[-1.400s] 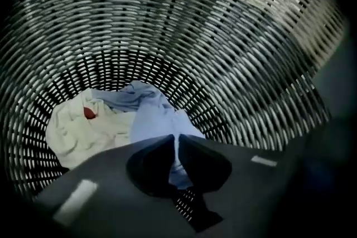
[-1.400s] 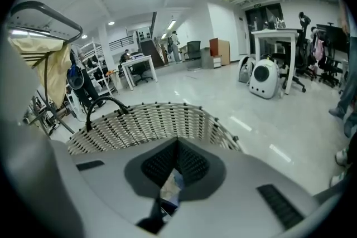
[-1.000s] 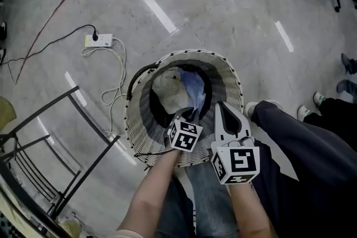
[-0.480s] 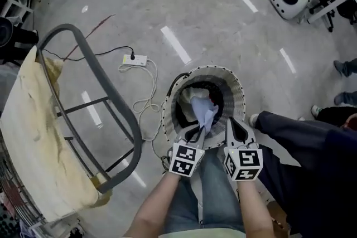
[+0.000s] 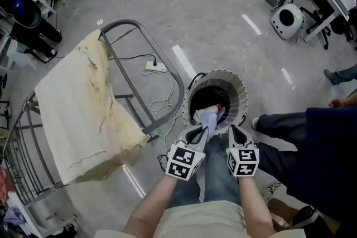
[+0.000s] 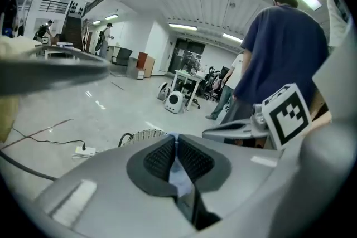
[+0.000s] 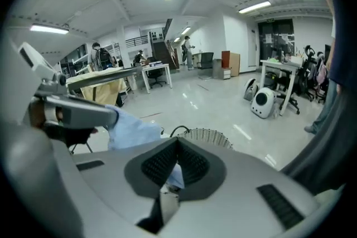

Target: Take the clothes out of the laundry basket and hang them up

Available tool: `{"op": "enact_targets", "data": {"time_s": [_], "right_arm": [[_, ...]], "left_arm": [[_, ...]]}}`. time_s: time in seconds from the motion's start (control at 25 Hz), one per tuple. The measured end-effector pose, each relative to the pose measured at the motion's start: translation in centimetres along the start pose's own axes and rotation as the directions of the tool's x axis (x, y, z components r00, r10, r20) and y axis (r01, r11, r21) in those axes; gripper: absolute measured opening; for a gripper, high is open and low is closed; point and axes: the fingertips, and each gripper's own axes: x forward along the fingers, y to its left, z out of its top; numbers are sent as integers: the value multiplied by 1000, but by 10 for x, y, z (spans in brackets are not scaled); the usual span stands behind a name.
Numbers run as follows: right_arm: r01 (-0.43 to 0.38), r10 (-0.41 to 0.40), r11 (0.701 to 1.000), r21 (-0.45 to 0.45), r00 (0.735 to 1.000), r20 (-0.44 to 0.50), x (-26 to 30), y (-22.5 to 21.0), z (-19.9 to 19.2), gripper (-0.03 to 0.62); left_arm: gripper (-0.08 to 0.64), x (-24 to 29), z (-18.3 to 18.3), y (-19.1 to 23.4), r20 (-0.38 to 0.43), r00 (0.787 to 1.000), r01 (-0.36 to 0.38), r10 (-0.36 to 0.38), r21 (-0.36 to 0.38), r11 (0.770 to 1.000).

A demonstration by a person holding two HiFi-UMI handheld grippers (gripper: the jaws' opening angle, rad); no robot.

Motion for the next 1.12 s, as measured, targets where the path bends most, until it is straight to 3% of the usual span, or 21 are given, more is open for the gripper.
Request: {"op": "enact_targets", "data": {"time_s": [0.16, 0.28, 0.44, 0.68, 0.8, 0.92, 1.12], "right_arm": [[-13, 13, 999, -39, 1000, -13, -32, 26, -11, 2], [-29, 27, 997, -75, 999, -23, -50, 46, -21, 3], [-51, 49, 991, -124, 999, -16, -71, 76, -38, 23], [-146, 135, 968, -204, 989, -68, -88, 145, -63, 66], [-220, 201, 934, -281, 975, -95, -87, 180, -66, 89], [-305, 282, 882, -359, 952, -116, -81, 211, -64, 112], [-435, 395, 751, -497, 899, -190, -77, 245, -60, 164]], "left_arm": [[26, -67, 32, -15, 72, 997, -12, 8, 45, 999], [26, -121, 63, -19, 167, 986, -16, 12, 22, 1000], [26, -197, 95, -26, 302, 953, -27, 22, 13, 1000], [25, -304, 119, -32, 408, 908, -125, 96, 45, 991], [26, -351, 133, -30, 474, 866, -189, 157, 21, 982], [26, -393, 149, -29, 532, 813, -292, 237, 20, 956], [26, -458, 173, -33, 605, 695, -465, 389, -34, 885]]}}
